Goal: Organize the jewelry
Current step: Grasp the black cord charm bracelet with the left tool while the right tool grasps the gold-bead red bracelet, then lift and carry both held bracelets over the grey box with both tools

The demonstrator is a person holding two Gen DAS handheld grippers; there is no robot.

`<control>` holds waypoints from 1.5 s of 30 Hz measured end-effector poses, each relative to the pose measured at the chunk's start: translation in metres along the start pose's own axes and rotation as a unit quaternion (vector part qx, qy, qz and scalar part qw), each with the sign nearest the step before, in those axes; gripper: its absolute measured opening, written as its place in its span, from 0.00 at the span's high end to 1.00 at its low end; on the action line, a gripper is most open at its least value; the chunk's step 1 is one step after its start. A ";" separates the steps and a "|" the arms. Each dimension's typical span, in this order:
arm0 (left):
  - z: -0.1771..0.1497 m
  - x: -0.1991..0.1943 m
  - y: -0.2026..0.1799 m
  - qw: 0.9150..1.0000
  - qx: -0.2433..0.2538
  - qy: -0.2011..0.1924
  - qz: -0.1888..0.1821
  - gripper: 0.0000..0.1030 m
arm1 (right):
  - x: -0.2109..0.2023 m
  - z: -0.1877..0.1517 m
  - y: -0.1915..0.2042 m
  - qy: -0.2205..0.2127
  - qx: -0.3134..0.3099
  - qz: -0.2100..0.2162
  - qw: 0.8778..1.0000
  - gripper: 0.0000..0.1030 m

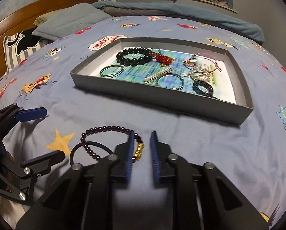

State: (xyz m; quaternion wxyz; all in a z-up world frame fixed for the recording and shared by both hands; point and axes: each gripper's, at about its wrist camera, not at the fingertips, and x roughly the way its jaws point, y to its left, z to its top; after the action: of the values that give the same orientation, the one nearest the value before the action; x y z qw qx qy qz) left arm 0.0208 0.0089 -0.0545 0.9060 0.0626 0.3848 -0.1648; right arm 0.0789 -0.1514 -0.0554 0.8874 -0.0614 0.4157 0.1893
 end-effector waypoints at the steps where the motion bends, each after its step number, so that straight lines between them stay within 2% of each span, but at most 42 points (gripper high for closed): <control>1: 0.000 0.001 -0.001 1.000 0.000 0.001 -0.005 0.10 | -0.001 0.000 -0.001 -0.003 0.002 0.002 1.000 0.93; 4: 0.002 0.001 -0.004 1.000 -0.002 -0.003 -0.028 0.21 | -0.008 0.002 -0.005 -0.019 0.013 0.002 1.000 0.93; 6: 0.003 0.002 -0.010 0.999 0.002 -0.006 -0.038 0.34 | -0.014 0.004 -0.010 -0.031 0.027 -0.006 0.999 0.93; 9: 0.005 0.005 -0.020 0.999 0.013 -0.007 -0.045 0.39 | -0.019 0.006 -0.020 -0.037 0.048 -0.015 0.998 0.93; 13: 0.008 0.009 -0.029 0.999 0.019 -0.010 -0.044 0.44 | -0.015 0.004 -0.025 -0.020 0.055 -0.027 0.998 0.93; 15: 0.009 0.016 -0.031 0.999 0.022 0.000 -0.040 0.52 | -0.012 0.003 -0.025 -0.014 0.052 -0.029 0.998 0.93; 19: 0.011 0.027 -0.035 0.999 0.038 0.010 -0.032 0.63 | -0.010 0.000 -0.024 -0.007 0.044 -0.032 0.998 0.93; 23: 0.011 0.026 -0.037 0.999 0.047 0.001 -0.020 0.93 | -0.008 -0.002 -0.025 -0.002 0.042 -0.024 0.999 0.93; 29: 0.012 0.019 -0.031 0.999 0.040 -0.010 -0.012 0.96 | -0.008 -0.004 -0.022 -0.005 0.028 -0.021 0.999 0.93; 31: 0.013 0.010 -0.027 0.999 0.033 -0.025 -0.017 0.96 | -0.012 -0.003 -0.022 -0.013 0.035 -0.015 0.999 0.93; 36: 0.021 -0.012 -0.015 0.998 0.011 -0.055 -0.023 0.96 | -0.046 0.004 -0.019 -0.078 0.034 0.004 0.996 0.94; 40: 0.032 -0.023 -0.006 0.997 0.002 -0.070 -0.021 0.96 | -0.073 0.013 -0.008 -0.126 0.004 -0.003 0.992 0.94; 45: 0.056 -0.032 0.009 0.996 -0.010 -0.089 -0.018 0.96 | -0.089 0.032 -0.005 -0.155 -0.014 -0.018 0.988 0.94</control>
State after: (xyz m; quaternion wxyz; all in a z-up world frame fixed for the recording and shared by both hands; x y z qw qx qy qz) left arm 0.0410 0.0118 0.0074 0.9341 0.0311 0.3054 -0.1824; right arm 0.0515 -0.1727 0.0329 0.9434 -0.0511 0.2697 0.1860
